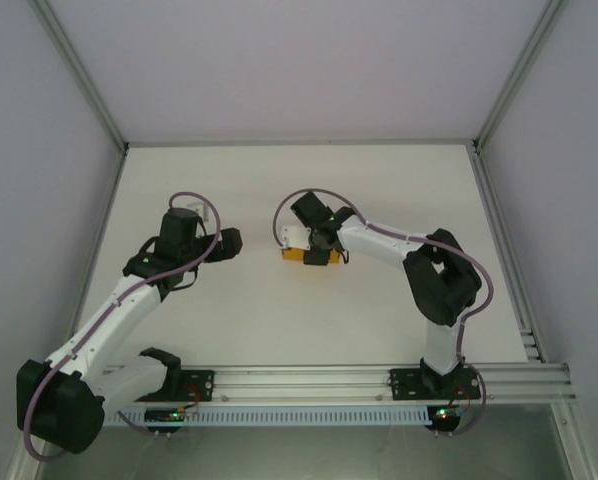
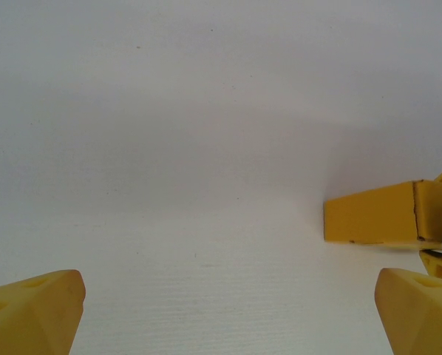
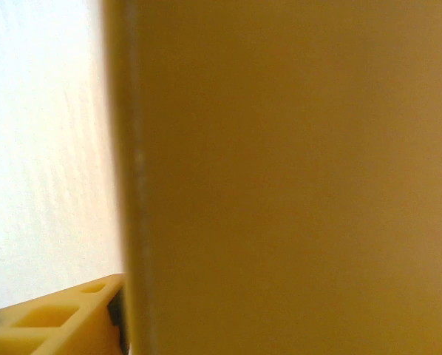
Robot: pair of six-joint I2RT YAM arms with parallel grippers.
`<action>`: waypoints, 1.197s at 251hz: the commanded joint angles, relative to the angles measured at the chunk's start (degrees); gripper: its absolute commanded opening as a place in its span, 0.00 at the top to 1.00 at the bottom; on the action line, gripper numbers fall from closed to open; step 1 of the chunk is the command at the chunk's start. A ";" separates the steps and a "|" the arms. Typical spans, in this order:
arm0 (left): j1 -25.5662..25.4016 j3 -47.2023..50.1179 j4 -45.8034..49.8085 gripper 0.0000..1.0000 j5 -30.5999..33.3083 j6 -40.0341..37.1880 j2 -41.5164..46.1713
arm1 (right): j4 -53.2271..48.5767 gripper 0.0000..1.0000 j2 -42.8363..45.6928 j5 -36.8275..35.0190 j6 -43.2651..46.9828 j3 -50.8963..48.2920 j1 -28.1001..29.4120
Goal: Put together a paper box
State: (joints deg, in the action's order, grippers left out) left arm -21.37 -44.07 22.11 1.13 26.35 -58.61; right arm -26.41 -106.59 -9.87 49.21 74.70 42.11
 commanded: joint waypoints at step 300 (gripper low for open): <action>11.58 1.07 -7.99 0.00 12.28 -4.30 -4.98 | 10.37 0.01 33.71 0.03 -30.34 -22.82 -10.08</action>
State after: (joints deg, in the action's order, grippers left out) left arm -14.13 -42.52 19.09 9.17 24.93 -60.51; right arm -23.57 -77.45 -14.94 31.86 57.10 41.04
